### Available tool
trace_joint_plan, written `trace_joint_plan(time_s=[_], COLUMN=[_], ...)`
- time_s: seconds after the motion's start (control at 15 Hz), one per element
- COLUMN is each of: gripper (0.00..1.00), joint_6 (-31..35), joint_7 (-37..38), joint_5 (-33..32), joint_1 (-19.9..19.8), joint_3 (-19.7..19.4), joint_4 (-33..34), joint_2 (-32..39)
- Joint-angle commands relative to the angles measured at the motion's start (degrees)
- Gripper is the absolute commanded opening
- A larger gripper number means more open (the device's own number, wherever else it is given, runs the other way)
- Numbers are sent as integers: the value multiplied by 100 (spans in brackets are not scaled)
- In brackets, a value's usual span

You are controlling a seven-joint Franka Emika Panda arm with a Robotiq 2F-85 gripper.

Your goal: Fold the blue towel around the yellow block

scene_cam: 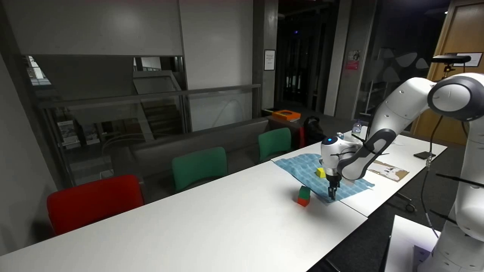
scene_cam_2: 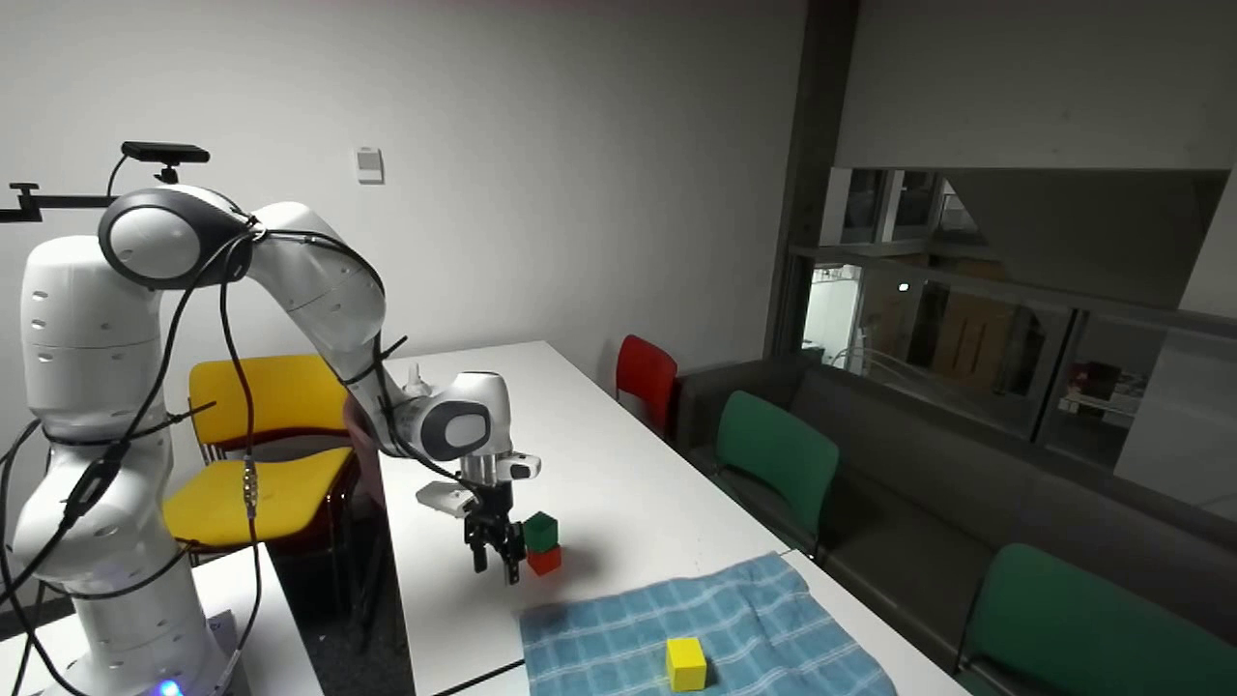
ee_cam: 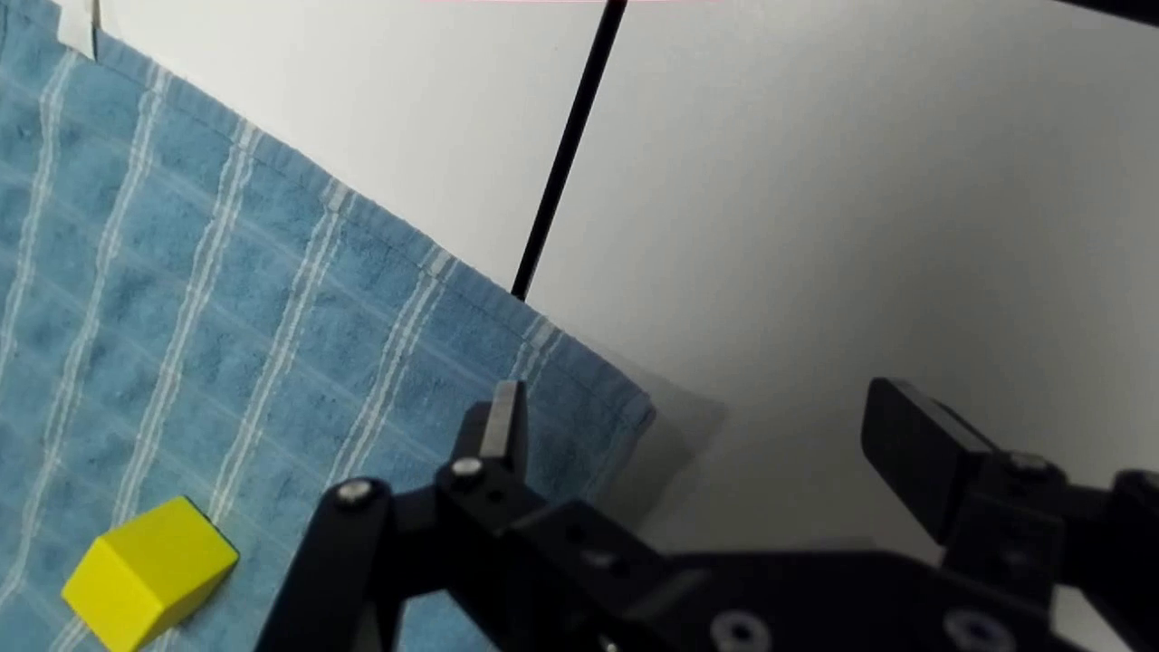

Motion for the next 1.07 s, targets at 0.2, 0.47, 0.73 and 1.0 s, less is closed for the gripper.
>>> trace_joint_plan(time_s=[0.2, 0.47, 0.73, 1.0], gripper=[100, 100, 100, 100], joint_6=[542, 385, 330, 65], joint_7=[-1038, -853, 637, 2001], joint_5=[691, 620, -303, -1345], joint_1=[-40, 144, 529, 819], joint_3=[-97, -209, -523, -660], joint_4=[-108, -14, 38, 176], joint_2=[95, 189, 174, 281])
